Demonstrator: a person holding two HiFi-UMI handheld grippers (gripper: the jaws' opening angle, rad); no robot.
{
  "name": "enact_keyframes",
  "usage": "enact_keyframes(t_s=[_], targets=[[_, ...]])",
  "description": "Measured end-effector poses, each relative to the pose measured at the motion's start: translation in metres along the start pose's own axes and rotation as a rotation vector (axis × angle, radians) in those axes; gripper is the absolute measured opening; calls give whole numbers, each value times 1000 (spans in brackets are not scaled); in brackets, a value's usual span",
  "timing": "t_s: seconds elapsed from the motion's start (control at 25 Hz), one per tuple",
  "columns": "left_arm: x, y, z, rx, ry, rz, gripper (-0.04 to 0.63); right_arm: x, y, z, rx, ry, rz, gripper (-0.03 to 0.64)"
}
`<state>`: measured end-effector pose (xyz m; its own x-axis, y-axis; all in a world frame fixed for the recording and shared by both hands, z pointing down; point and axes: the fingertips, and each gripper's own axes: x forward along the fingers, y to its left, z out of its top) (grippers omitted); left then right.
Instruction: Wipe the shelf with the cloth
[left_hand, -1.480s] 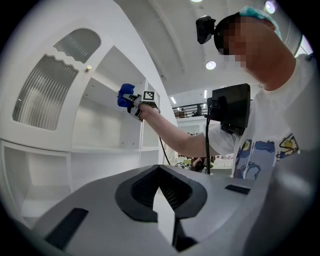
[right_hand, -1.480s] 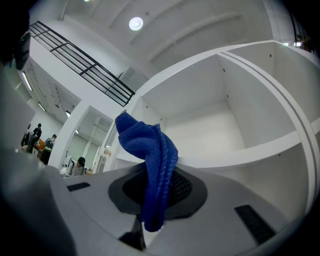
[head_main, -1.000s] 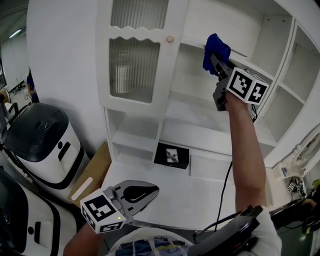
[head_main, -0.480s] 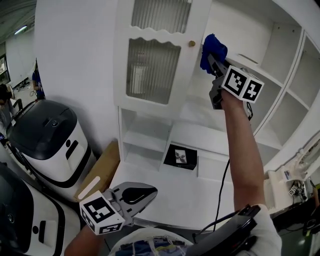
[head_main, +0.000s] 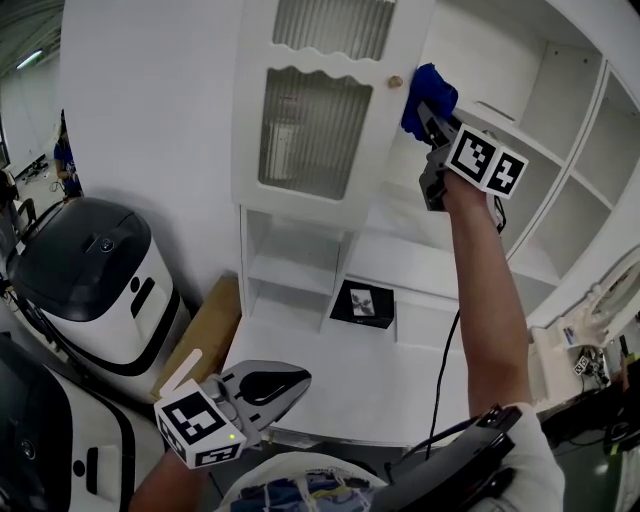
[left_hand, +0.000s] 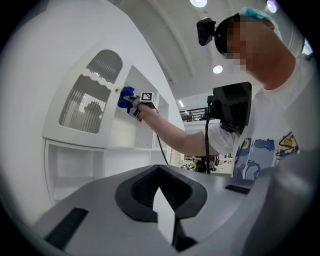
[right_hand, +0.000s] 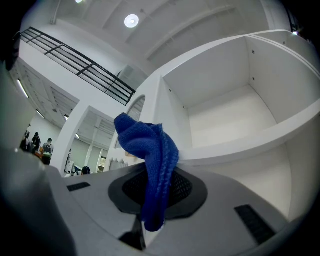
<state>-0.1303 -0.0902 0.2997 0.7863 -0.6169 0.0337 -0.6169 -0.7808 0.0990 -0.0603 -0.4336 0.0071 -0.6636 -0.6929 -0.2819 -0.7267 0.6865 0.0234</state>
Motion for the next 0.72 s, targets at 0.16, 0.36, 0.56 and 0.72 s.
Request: enact_keyframes(t_s=[0.16, 0.36, 0.56, 0.72], targets=[[-2, -4, -5, -7, 6, -46, 12, -20, 0, -9, -20, 14, -17, 67], [9, -4, -13, -12, 18, -103, 12, -44, -17, -50, -44, 91, -62, 67], [36, -10, -16, 4, 22, -144, 12, -52, -63, -105, -22, 200, -113, 67], [57, -9, -14, 5, 36, -131, 12, -29, -85, -145, -48, 314, -84, 67]])
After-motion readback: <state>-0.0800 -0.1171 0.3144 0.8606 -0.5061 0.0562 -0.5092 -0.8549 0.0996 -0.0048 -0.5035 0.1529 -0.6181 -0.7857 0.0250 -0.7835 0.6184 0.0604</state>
